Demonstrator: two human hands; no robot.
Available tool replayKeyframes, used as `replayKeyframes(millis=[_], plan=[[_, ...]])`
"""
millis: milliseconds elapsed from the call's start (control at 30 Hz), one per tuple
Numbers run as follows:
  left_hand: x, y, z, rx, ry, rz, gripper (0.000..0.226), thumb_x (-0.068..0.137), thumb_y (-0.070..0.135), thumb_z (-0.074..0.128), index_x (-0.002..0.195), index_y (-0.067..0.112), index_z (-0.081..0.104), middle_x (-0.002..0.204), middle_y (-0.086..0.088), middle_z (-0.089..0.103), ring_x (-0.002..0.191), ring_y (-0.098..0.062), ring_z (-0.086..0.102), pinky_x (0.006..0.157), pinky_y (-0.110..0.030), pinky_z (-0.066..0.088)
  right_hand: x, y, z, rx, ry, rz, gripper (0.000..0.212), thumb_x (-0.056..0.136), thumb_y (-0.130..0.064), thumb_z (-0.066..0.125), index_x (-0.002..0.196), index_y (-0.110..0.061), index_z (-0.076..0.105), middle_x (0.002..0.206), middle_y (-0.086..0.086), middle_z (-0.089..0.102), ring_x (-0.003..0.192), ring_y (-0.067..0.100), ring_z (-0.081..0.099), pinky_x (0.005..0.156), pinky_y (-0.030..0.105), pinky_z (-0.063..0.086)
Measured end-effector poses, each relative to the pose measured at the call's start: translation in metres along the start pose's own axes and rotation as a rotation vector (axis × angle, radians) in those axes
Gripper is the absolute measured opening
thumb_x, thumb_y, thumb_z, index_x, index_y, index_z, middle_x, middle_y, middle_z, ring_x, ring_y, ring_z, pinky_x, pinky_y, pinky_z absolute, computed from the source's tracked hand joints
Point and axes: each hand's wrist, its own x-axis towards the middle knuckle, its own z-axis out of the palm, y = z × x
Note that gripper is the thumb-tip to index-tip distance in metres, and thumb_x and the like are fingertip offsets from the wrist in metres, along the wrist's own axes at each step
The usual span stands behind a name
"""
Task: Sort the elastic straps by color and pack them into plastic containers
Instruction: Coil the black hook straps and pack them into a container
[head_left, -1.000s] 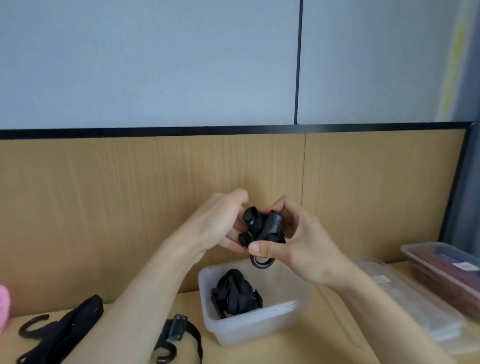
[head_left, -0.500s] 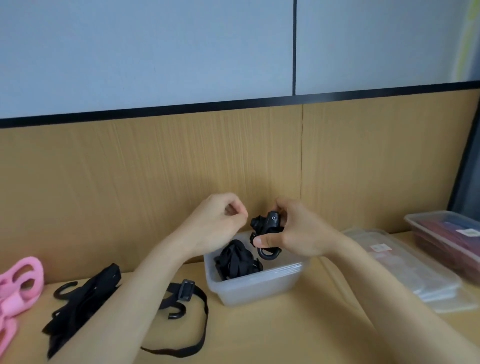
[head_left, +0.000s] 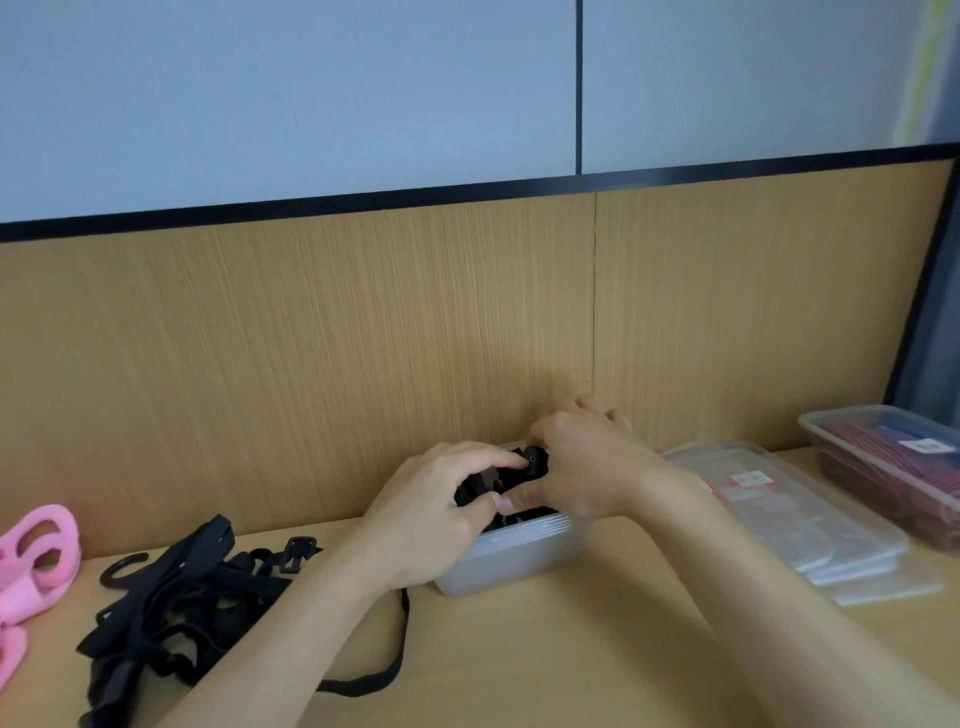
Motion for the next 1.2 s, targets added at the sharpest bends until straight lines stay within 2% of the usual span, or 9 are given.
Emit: replayKeyframes(millis=[167, 367, 467, 600, 700, 767, 867, 1000, 1200], plan=[[0.003, -0.002, 0.001, 0.008, 0.002, -0.030, 0.037, 0.099, 0.022, 0.057, 0.123, 0.050, 0.066, 0.106, 0.050, 0.050, 0.117, 0.012, 0.041, 0.094, -0.004, 0.027, -0.001, 0.001, -0.005, -0.041, -0.112, 0.037, 0.058, 0.079, -0.078, 0.060, 0.089, -0.021, 0.067, 0.100, -0.001, 0.050, 0.108, 0.022, 0.034, 0.097, 0.046, 0.029], [0.004, -0.005, 0.000, 0.022, -0.074, -0.008, 0.039, 0.102, 0.020, 0.052, 0.128, 0.046, 0.064, 0.122, 0.045, 0.052, 0.127, 0.010, 0.041, 0.114, -0.028, 0.032, -0.002, -0.005, -0.006, -0.046, -0.150, 0.056, 0.052, 0.083, -0.072, 0.062, 0.074, -0.021, 0.054, 0.097, 0.001, 0.052, 0.107, 0.025, 0.036, 0.099, 0.049, 0.030], [0.005, -0.006, -0.001, 0.008, -0.108, -0.012, 0.036, 0.103, 0.028, 0.051, 0.125, 0.056, 0.061, 0.129, 0.040, 0.055, 0.129, 0.012, 0.039, 0.114, -0.030, 0.032, -0.003, -0.001, -0.013, 0.117, -0.202, 0.058, 0.047, 0.084, -0.062, 0.069, 0.083, -0.015, 0.065, 0.084, 0.000, 0.062, 0.096, 0.024, 0.052, 0.086, 0.041, 0.042], [0.005, -0.007, -0.001, 0.012, -0.131, -0.042, 0.032, 0.102, 0.041, 0.050, 0.127, 0.059, 0.058, 0.134, 0.034, 0.053, 0.131, 0.011, 0.038, 0.117, -0.031, 0.030, -0.003, 0.019, -0.029, 0.420, -0.106, 0.122, 0.032, 0.091, -0.030, 0.068, 0.115, -0.008, 0.068, 0.098, 0.002, 0.069, 0.096, 0.022, 0.064, 0.071, 0.030, 0.051], [0.005, -0.007, -0.001, 0.030, -0.139, -0.051, 0.032, 0.098, 0.055, 0.049, 0.129, 0.061, 0.055, 0.136, 0.031, 0.052, 0.133, 0.008, 0.039, 0.115, -0.030, 0.031, -0.003, 0.046, -0.037, 0.353, 0.173, 0.318, 0.013, 0.088, -0.016, 0.055, 0.094, -0.010, 0.065, 0.087, 0.010, 0.069, 0.080, 0.025, 0.065, 0.065, 0.037, 0.054], [0.004, -0.005, 0.000, 0.040, -0.150, -0.039, 0.045, 0.089, 0.072, 0.045, 0.131, 0.058, 0.055, 0.138, 0.034, 0.051, 0.134, 0.011, 0.037, 0.110, -0.023, 0.030, -0.007, 0.068, -0.040, 0.177, 0.246, 0.451, 0.009, 0.087, -0.019, 0.055, 0.078, -0.018, 0.051, 0.079, 0.003, 0.058, 0.067, 0.019, 0.054, 0.055, 0.031, 0.041], [0.003, -0.003, -0.002, 0.042, -0.170, -0.029, 0.074, 0.071, 0.093, 0.043, 0.134, 0.056, 0.054, 0.139, 0.038, 0.048, 0.133, 0.016, 0.036, 0.104, -0.015, 0.029, -0.013, 0.101, -0.041, 0.043, 0.207, 0.609, 0.016, 0.088, -0.027, 0.060, 0.081, -0.014, 0.053, 0.074, 0.001, 0.052, 0.072, 0.027, 0.055, 0.065, 0.031, 0.043], [0.000, -0.001, -0.004, 0.044, -0.184, -0.020, 0.078, 0.066, 0.092, 0.056, 0.135, 0.056, 0.052, 0.140, 0.041, 0.046, 0.131, 0.020, 0.035, 0.105, -0.013, 0.029, -0.024, 0.124, -0.038, 0.049, 0.093, 0.722, 0.013, 0.085, -0.020, 0.062, 0.093, -0.011, 0.061, 0.080, 0.005, 0.057, 0.084, 0.031, 0.061, 0.075, 0.035, 0.051], [-0.003, 0.002, -0.003, 0.094, -0.155, -0.013, 0.068, 0.074, 0.081, 0.056, 0.137, 0.058, 0.050, 0.137, 0.041, 0.044, 0.133, 0.016, 0.034, 0.105, -0.014, 0.027, -0.028, 0.128, -0.024, 0.080, -0.012, 0.710, 0.010, 0.079, -0.005, 0.059, 0.069, -0.004, 0.063, 0.064, 0.010, 0.065, 0.060, 0.025, 0.063, 0.055, 0.026, 0.045]])
